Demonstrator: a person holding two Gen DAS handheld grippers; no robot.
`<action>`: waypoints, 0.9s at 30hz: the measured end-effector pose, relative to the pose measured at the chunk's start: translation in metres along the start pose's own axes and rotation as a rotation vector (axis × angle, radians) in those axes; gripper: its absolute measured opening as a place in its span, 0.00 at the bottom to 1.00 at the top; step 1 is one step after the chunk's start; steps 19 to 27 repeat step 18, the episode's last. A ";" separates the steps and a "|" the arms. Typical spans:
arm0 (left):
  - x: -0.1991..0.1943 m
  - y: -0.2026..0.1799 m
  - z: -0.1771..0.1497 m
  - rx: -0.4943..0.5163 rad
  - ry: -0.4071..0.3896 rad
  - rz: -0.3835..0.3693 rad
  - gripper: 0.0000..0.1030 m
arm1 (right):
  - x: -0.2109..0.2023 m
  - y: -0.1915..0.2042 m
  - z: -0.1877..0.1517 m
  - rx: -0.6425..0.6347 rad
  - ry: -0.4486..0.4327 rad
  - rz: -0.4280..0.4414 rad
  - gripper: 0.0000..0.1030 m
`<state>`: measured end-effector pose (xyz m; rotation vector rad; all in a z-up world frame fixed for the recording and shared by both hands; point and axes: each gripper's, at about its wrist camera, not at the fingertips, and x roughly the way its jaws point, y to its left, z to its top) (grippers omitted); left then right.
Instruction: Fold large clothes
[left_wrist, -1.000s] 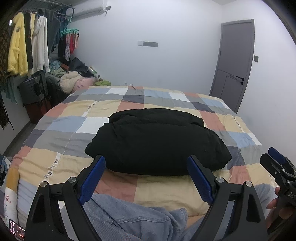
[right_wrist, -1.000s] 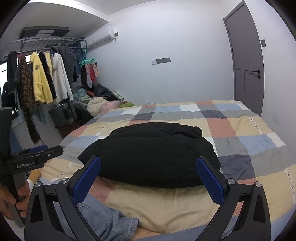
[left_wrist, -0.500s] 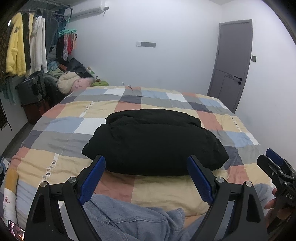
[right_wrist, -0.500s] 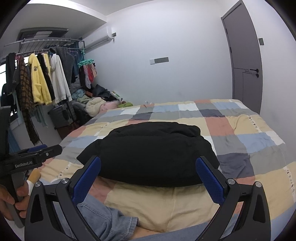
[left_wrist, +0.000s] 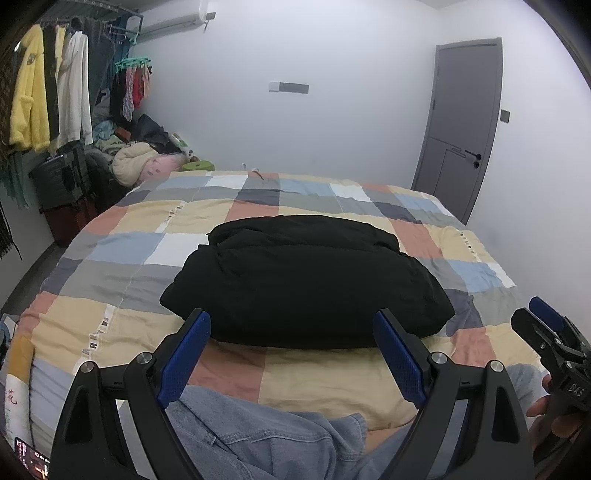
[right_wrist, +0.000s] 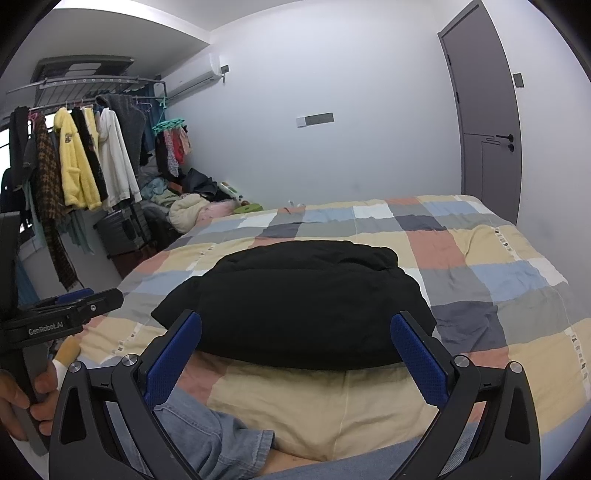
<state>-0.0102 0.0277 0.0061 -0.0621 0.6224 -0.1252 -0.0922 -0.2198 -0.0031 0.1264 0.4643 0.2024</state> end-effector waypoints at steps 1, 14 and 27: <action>0.000 0.000 0.000 0.000 -0.001 0.001 0.88 | 0.000 0.000 0.000 0.000 0.000 0.000 1.00; -0.001 0.001 -0.003 -0.003 0.001 0.006 0.88 | 0.004 0.000 -0.001 0.005 0.010 -0.001 1.00; -0.001 0.003 -0.003 -0.005 0.003 0.002 0.88 | 0.004 0.001 -0.002 0.005 0.006 -0.006 1.00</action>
